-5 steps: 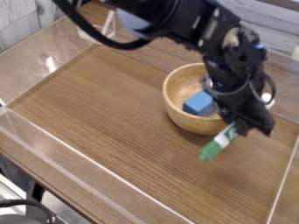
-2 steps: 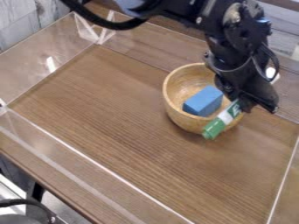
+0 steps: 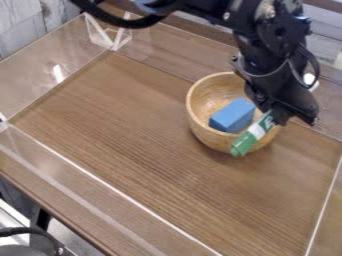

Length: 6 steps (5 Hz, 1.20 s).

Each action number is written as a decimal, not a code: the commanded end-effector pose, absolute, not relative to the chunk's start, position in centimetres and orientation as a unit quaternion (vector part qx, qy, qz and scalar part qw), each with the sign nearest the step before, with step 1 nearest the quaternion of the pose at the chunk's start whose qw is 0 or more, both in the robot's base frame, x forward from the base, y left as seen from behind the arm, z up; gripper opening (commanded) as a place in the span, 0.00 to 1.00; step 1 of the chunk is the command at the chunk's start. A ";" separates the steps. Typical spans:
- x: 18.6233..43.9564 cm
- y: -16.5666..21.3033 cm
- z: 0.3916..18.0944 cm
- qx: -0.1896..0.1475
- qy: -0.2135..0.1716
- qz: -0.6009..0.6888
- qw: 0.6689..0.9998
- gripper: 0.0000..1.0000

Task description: Put the green marker in the brown bowl

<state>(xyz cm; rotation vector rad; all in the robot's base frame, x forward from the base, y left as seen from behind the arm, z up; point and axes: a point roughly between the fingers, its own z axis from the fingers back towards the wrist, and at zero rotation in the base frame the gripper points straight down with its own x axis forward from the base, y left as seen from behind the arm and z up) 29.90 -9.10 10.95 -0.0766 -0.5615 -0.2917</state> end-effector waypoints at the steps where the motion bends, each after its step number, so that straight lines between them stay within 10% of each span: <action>1: 30.8 -9.5 13.8 -0.045 -0.316 -0.140 0.937 0.00; 6: 29.7 -9.8 15.2 -0.061 -0.313 -0.137 0.938 0.00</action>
